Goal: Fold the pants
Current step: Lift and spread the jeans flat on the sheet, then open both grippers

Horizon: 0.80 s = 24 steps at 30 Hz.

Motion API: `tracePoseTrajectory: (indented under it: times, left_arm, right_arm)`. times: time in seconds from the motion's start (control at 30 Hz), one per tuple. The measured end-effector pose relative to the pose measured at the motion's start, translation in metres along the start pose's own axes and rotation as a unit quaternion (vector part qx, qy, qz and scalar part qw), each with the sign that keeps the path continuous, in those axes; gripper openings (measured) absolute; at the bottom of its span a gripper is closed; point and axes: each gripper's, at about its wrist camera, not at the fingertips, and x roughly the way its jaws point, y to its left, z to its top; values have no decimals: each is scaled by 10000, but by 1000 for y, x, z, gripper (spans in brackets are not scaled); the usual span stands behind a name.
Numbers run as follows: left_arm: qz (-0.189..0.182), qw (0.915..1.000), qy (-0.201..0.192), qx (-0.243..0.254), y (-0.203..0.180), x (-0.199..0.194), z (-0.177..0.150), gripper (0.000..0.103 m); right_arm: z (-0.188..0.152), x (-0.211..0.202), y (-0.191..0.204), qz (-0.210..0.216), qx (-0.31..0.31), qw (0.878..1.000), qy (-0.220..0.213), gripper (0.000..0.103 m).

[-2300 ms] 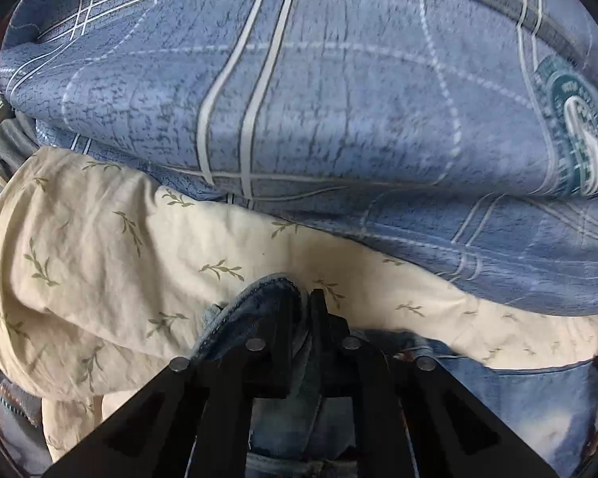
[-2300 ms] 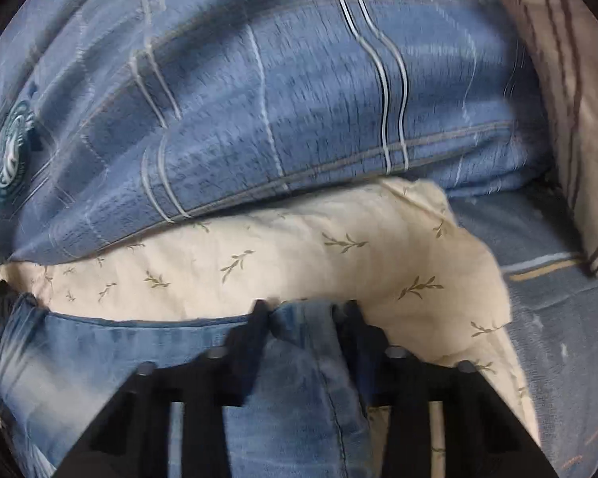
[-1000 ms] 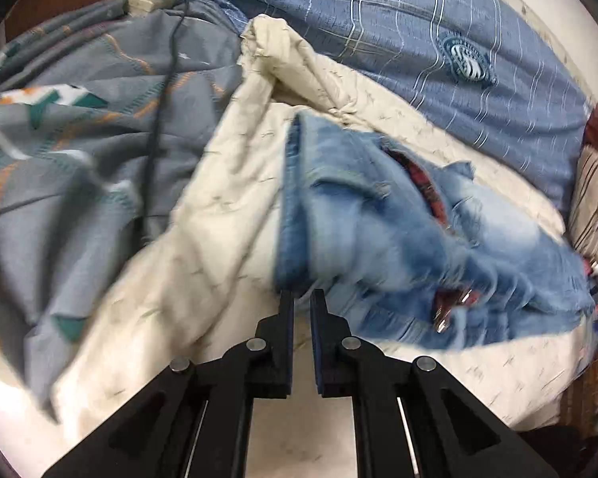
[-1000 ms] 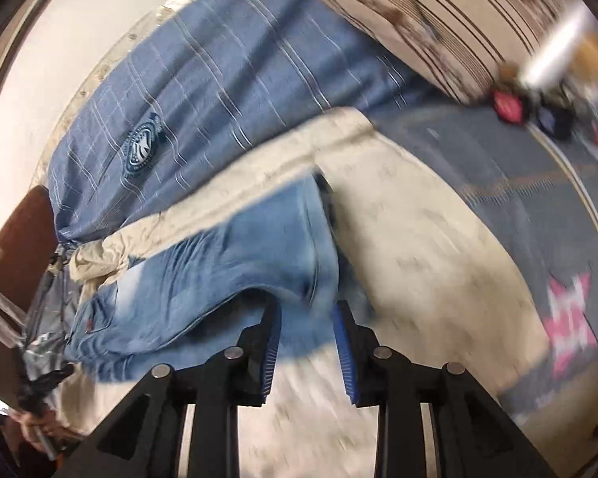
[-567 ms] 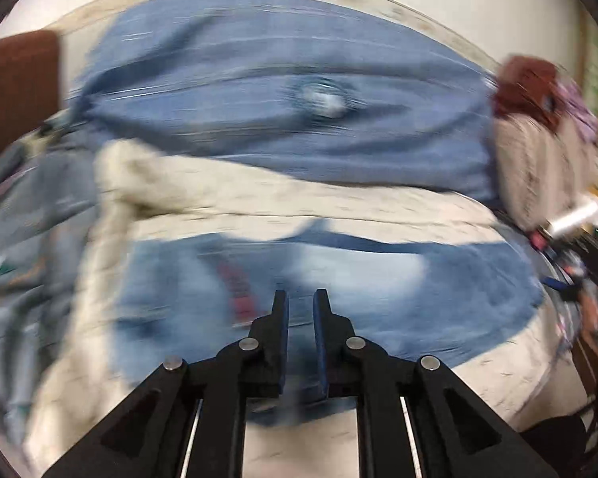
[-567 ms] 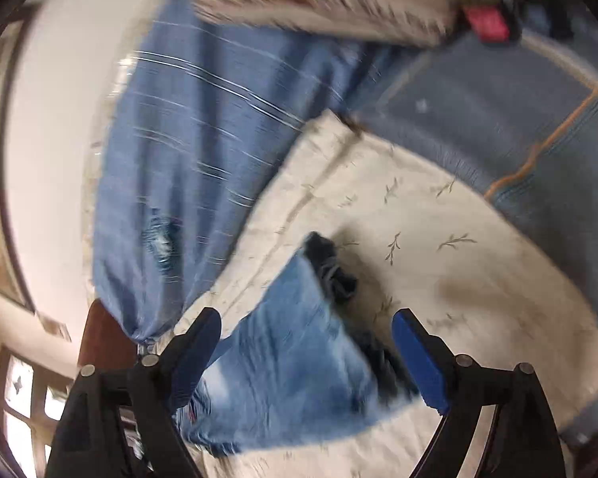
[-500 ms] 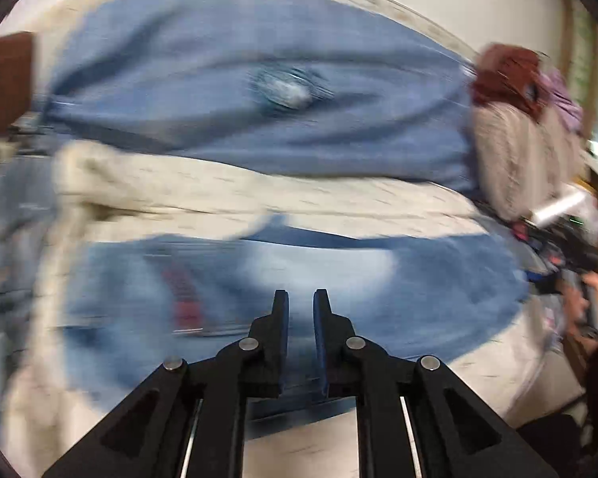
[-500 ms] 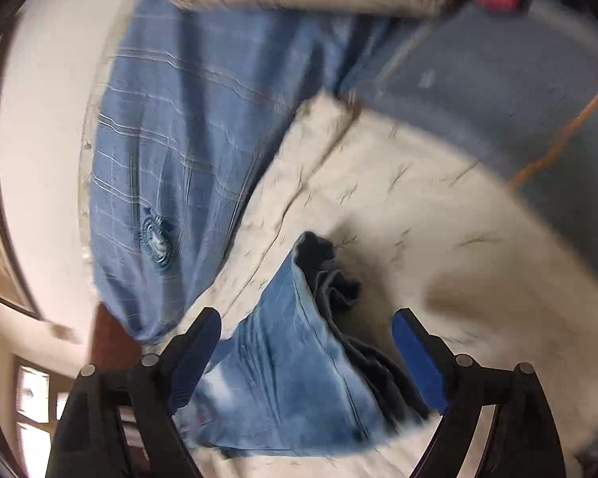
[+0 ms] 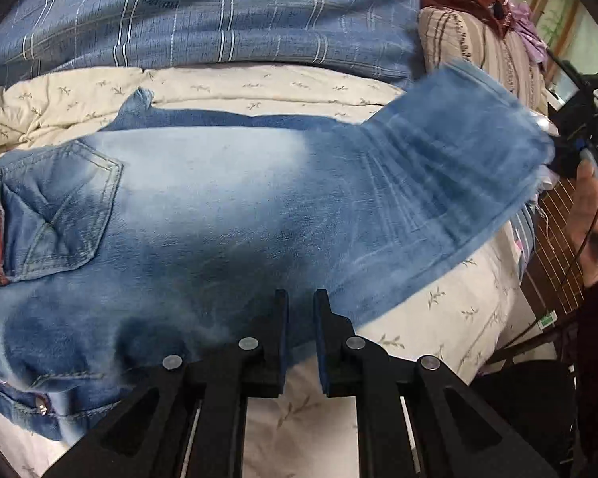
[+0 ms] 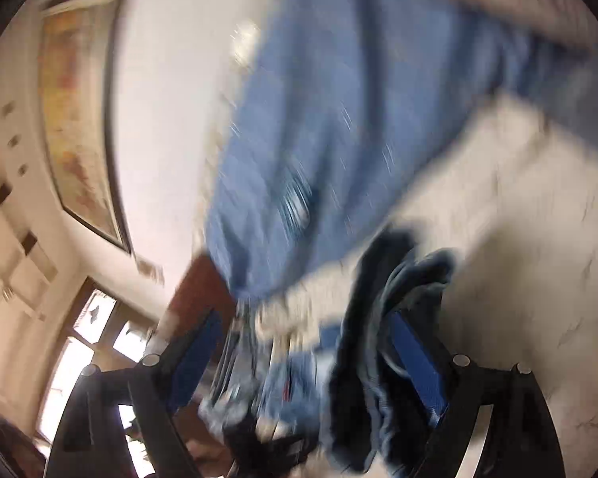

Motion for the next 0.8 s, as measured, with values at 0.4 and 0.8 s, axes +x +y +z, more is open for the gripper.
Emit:
tracePoseTrajectory:
  times: [0.4,0.8]
  left_arm:
    - [108,9951,-836,-509,33,-54,9,12]
    - [2226,9518,-960,-1878,122,-93,-29,17]
  right_arm:
    - [-44,24,29,-2295,-1213,9649,390,87]
    - [-110,80,-38,-4223,-1258,8848,1518,72]
